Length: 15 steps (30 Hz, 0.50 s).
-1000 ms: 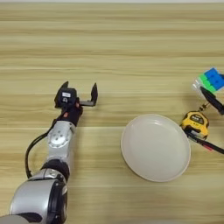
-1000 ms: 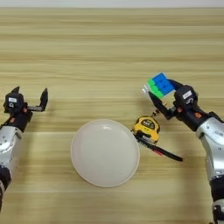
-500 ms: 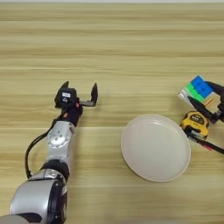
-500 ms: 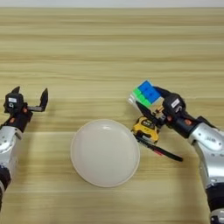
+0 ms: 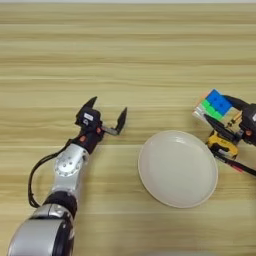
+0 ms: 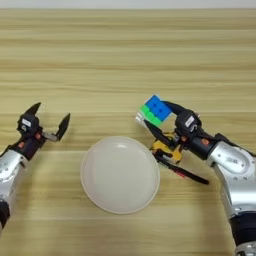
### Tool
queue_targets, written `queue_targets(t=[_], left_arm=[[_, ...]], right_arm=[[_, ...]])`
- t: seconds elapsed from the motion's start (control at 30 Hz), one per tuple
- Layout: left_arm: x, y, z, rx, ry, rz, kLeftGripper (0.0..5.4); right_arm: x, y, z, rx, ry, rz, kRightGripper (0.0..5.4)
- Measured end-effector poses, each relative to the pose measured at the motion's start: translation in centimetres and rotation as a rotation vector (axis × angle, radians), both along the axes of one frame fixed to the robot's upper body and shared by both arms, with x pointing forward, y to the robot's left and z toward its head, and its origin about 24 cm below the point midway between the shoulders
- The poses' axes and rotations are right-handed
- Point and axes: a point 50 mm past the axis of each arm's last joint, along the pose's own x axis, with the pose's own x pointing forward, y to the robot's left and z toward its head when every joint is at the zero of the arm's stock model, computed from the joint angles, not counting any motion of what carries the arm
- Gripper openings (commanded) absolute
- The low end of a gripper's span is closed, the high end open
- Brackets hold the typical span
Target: Move the objects on the table
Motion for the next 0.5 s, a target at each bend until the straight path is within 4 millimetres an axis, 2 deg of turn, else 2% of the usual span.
queue_targets(t=[0.17, 0.33, 0.5], left_arm=[[-1.4, -1.5, 2.1, 0.037, -0.098, -0.201, 5.4], [-3.6, -2.9, 4.3, 0.076, -0.131, -0.399, 5.4], [-4.5, -3.3, 5.5, 0.067, -0.134, -0.446, 5.4]], right_arm=[[-0.5, 0.6, 0.1, -0.001, 0.011, 0.022, 3.36], [-1.0, 1.3, 0.7, 0.003, 0.005, 0.049, 3.36], [-1.7, 2.0, 0.9, 0.004, 0.001, 0.101, 3.36]])
